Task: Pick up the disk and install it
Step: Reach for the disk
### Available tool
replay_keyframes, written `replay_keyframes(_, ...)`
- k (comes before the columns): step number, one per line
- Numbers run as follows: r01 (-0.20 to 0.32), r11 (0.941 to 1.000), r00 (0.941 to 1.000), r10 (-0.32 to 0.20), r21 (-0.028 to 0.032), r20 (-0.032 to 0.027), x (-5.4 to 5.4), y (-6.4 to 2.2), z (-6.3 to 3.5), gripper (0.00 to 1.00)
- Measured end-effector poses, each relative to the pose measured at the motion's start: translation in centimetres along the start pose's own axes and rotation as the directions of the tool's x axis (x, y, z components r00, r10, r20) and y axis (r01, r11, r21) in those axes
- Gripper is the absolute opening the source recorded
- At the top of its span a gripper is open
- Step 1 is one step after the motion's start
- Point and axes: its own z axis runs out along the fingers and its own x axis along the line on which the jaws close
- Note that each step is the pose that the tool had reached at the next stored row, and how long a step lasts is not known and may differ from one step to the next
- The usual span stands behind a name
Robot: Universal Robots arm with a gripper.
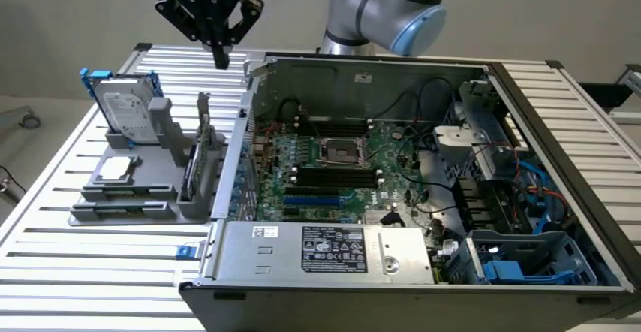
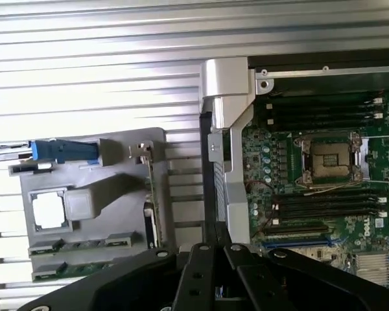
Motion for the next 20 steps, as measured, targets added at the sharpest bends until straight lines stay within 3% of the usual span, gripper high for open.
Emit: replay_keyframes(20,0.0,1.0,1.0,0.0,0.0013,-0.0084,9.2,2.07,0.45,0.11)
